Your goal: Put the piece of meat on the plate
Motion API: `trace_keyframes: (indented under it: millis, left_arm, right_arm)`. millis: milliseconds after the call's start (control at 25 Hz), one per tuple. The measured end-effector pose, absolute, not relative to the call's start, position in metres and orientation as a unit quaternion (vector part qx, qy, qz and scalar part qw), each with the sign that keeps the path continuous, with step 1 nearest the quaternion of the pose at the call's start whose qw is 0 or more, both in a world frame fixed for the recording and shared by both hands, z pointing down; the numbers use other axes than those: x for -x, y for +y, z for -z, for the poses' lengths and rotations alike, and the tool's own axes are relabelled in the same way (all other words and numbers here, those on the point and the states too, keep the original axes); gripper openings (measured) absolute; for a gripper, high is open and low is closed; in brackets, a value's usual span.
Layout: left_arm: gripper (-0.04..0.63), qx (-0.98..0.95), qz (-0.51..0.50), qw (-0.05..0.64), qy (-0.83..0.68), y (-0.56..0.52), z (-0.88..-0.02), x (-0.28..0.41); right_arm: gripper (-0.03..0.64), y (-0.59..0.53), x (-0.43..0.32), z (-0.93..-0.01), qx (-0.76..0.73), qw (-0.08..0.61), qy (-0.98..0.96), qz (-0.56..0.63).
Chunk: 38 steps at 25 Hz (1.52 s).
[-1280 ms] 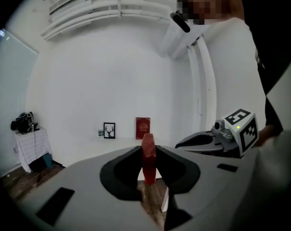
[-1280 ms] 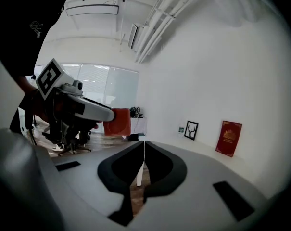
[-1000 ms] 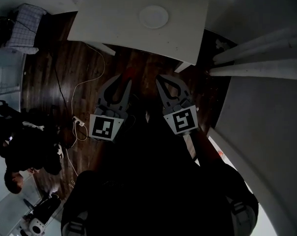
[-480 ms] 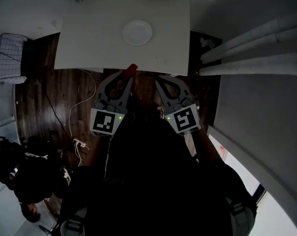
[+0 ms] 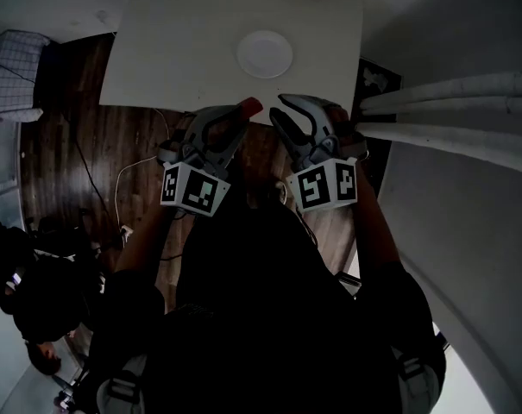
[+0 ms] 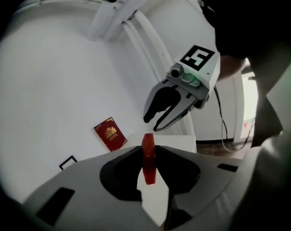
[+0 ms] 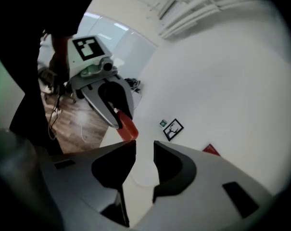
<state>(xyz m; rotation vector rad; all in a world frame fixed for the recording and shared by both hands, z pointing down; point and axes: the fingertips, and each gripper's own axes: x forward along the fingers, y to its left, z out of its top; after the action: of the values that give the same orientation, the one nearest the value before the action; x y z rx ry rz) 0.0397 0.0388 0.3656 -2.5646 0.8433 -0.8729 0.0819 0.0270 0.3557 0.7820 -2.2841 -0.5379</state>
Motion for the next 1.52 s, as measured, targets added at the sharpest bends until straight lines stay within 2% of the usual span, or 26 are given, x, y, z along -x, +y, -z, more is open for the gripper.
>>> trace_keyframes:
  millis: [120,280,400,480,680,1000,1080,1120,1240,1360,1520]
  left_arm:
    - [0.086,0.887,0.324,0.189,0.267,0.041,-0.369,-0.043]
    - [0.086,0.873,0.35,0.234,0.244,0.044,-0.376,-0.047]
    - [0.086,0.864,0.363,0.256,0.237,0.047,-0.38,-0.048]
    - [0.086,0.863,0.363,0.254,0.241,0.046,-0.38,-0.047]
    - [0.089,0.865,0.361,0.249,0.243,0.046,-0.383,-0.044]
    - [0.105,0.877,0.338,0.181,0.289,0.046,-0.388,-0.035]
    - [0.056,0.879,0.321,0.149,0.32,0.045,-0.387,-0.025]
    - [0.003,0.879,0.307,0.124,0.342,0.043,-0.387,-0.018]
    - [0.002,0.873,0.278,0.046,0.398,0.04,-0.392,0.0]
    - [0.002,0.862,0.291,0.03,0.414,0.045,-0.403,0.002]
    - [0.002,0.861,0.277,-0.032,0.426,0.047,-0.423,0.0]
  right_arm:
    - [0.133,0.031,-0.065,-0.369,-0.231,0.384,-0.84,0.306]
    - [0.144,0.037,-0.05,-0.385,-0.182,0.417,-0.812,0.366]
    - [0.143,0.036,-0.046,-0.389,-0.174,0.429,-0.797,0.388]
    - [0.11,0.038,-0.045,-0.391,-0.169,0.431,-0.792,0.397]
    - [0.103,0.04,-0.043,-0.393,-0.181,0.434,-0.799,0.376]
    - [0.094,0.04,-0.056,-0.399,-0.21,0.447,-0.796,0.348]
    - [0.092,0.037,-0.065,-0.401,-0.227,0.453,-0.796,0.333]
    - [0.092,0.036,-0.069,-0.402,-0.235,0.455,-0.796,0.323]
    - [0.092,0.037,-0.078,-0.405,-0.262,0.454,-0.802,0.287]
    - [0.092,0.037,-0.083,-0.41,-0.277,0.461,-0.799,0.27]
    - [0.092,0.032,-0.088,-0.426,-0.294,0.472,-0.786,0.27]
